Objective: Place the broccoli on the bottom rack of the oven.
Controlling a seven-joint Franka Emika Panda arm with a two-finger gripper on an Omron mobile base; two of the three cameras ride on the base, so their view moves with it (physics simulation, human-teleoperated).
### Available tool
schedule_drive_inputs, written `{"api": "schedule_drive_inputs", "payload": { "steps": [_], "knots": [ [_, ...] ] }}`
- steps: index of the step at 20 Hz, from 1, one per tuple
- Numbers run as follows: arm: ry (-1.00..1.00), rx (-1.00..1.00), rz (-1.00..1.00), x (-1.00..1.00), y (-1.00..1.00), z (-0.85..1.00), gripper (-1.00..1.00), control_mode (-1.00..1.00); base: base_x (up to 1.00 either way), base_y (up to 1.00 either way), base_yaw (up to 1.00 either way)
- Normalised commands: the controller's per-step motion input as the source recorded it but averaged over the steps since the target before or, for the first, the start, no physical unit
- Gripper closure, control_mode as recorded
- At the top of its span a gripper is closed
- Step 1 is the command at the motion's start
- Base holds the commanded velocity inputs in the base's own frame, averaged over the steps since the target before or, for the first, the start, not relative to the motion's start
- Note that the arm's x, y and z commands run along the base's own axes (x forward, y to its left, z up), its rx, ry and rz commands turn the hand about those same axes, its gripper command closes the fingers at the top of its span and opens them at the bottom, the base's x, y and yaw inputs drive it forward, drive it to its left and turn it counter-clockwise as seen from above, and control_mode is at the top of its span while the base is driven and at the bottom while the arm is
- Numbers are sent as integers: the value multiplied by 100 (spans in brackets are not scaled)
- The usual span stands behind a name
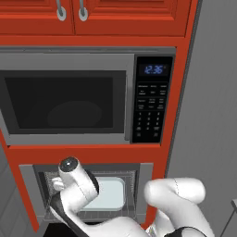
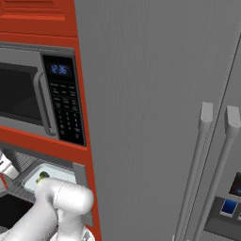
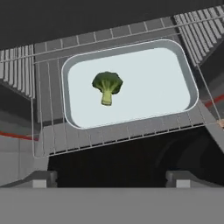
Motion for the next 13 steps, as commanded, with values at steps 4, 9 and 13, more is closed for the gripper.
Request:
{"api": "schedule_drive_inputs", "payload": {
  "steps": [4, 9, 13],
  "knots": [
    [-34, 15, 11, -87, 0, 100, -100, -100, 0, 0, 0],
    [-12, 14, 8, -78, -4, 100, -100, -100, 0, 0, 0],
    [0, 4, 1, -46, 0, 93, -100, -100, 0, 0, 0]
  ]
}}
